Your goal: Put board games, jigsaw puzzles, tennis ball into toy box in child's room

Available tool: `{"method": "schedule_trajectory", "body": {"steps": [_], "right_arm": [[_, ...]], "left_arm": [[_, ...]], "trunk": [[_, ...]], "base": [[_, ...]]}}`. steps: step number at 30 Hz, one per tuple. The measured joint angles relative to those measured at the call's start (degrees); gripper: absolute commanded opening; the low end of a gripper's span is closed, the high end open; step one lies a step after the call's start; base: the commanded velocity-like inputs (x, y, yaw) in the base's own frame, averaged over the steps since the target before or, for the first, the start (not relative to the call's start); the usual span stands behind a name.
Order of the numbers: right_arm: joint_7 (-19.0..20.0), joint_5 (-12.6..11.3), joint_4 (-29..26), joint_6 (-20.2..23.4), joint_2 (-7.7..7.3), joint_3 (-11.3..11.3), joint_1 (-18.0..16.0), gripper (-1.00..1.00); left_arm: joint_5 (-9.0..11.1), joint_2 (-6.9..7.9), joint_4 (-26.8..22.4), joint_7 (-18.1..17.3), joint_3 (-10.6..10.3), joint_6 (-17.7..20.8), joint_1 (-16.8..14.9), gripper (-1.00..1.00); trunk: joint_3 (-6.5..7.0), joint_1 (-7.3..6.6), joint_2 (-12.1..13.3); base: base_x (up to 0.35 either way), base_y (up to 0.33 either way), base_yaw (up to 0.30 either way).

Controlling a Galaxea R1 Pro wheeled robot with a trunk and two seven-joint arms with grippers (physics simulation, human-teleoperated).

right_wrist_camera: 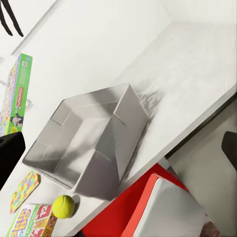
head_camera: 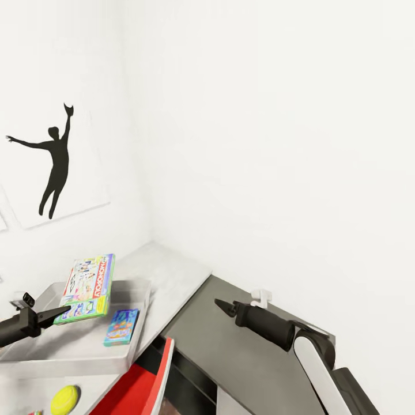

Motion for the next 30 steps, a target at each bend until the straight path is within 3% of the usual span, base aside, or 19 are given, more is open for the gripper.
{"method": "schedule_trajectory", "body": {"steps": [30], "right_arm": [[-0.05,0.0,0.03,0.0,0.07,0.0,0.0,1.0]], "left_arm": [[0.06,0.05,-0.02,-0.01,0.08,-0.07,0.0,-1.0]], "trunk": [[0.05,0.0,-0.01]], "base": [[0.054,0.022,-0.003]]}}
